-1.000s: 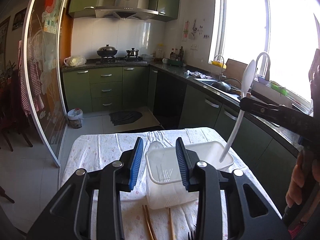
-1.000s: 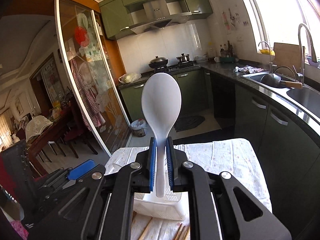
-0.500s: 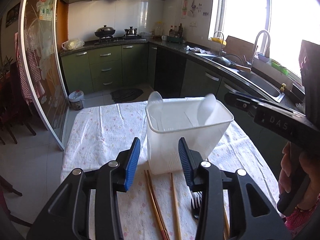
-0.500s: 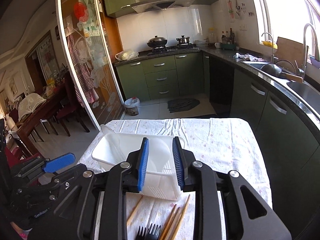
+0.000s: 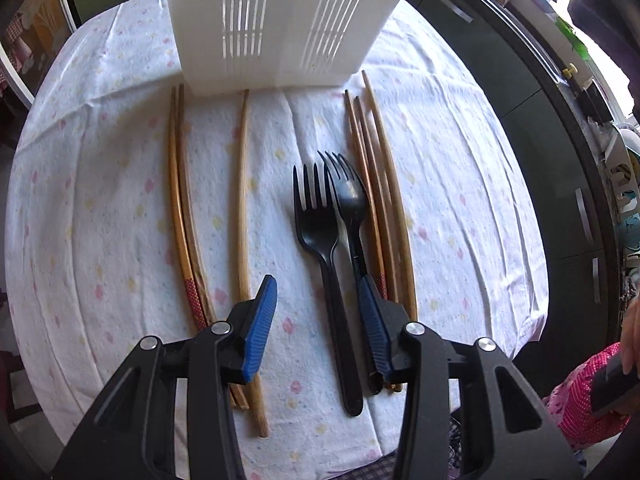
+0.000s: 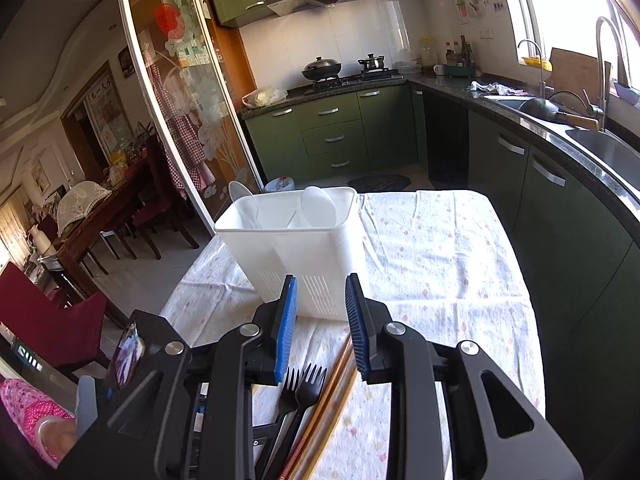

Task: Organize utensils
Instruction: 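Grasp a black fork with the left tool while the right tool grasps the other black fork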

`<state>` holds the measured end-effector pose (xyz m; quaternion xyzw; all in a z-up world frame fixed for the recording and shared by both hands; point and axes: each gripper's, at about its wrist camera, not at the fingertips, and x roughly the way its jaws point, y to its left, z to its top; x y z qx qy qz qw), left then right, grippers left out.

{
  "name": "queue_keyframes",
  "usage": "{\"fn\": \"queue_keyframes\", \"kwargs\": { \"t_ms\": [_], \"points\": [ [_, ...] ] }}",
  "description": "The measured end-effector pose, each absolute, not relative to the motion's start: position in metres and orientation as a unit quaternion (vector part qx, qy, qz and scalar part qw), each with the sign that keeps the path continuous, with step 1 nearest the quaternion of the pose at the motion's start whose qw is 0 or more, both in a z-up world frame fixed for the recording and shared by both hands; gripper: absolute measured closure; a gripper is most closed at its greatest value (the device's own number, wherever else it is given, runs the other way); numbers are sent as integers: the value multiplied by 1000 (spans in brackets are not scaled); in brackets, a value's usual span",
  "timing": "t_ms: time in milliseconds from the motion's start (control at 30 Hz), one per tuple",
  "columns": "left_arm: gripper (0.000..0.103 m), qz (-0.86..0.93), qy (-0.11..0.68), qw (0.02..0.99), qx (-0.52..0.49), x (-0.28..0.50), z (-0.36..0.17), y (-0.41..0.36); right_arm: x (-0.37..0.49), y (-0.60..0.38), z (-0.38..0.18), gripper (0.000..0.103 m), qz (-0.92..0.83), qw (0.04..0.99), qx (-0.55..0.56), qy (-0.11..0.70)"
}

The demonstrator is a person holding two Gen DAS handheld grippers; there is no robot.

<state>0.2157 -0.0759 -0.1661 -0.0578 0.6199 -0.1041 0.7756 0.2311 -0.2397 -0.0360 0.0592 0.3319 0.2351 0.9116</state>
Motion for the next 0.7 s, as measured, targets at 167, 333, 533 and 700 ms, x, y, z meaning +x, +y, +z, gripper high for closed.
{"fn": "queue_keyframes", "kwargs": {
  "t_ms": [167,333,533,700],
  "points": [
    [75,-78,618,781,-48,223,-168,-78,220,-250,-36,63,237,912,64,327],
    [82,-73,620,780,-41,231,-172,-85,215,-254,-32,63,238,913,64,325],
    [87,-70,620,781,-20,235,-172,-94,217,-256,-32,63,238,910,61,333],
    [94,-64,626,777,-22,240,-173,-81,220,-241,-48,63,255,892,46,372]
  ]
}}
